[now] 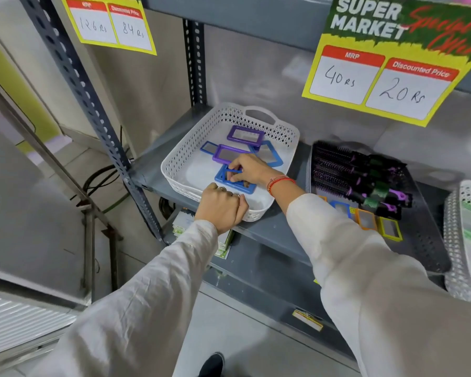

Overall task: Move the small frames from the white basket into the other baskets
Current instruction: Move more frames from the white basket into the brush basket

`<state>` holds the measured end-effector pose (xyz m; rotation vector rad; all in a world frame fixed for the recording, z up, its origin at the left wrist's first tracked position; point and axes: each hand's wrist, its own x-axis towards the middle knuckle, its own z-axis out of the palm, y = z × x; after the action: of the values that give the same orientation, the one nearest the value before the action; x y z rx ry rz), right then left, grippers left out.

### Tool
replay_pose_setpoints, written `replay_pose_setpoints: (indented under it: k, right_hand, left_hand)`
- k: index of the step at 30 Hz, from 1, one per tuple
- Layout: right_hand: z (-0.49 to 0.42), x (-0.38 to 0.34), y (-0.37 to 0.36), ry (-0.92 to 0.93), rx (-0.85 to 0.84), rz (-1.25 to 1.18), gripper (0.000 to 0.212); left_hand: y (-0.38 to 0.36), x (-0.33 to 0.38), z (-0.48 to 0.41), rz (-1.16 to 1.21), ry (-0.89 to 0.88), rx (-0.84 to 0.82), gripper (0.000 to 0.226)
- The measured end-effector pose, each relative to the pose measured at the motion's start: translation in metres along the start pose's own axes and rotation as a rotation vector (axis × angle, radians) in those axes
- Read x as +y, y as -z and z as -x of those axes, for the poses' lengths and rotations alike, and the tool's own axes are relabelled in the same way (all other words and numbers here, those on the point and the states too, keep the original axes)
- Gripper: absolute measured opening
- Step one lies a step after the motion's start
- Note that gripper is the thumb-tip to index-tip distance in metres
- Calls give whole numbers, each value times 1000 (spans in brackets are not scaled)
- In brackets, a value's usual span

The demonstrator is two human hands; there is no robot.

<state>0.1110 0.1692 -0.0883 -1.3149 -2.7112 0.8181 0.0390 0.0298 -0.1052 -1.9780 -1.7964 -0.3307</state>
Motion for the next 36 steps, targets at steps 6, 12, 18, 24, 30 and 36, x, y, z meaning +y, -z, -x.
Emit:
replay_pose_setpoints:
  k: [6,12,18,24,30,36]
  right_hand:
    - [2,0,5,-71,37,6,17]
    - [16,9,24,-148,187,-267,8]
    - [68,49,68,-252,351,-581,27]
    - [140,111,95,-437,435,-602,14]
    - [210,160,102,-724,456,-401,23]
    - [257,177,89,-952,423,-119,58]
  left_hand:
    - [2,0,1,-2,-4,6,41]
    - [6,2,3,-11,28,-21,42]
    - [8,6,5,-9,62,-72,49]
    - [11,8,1,37,101,-94,49]
    - [9,10,3,55,113,-126,59]
    - [11,12,6,52,119,-113,60]
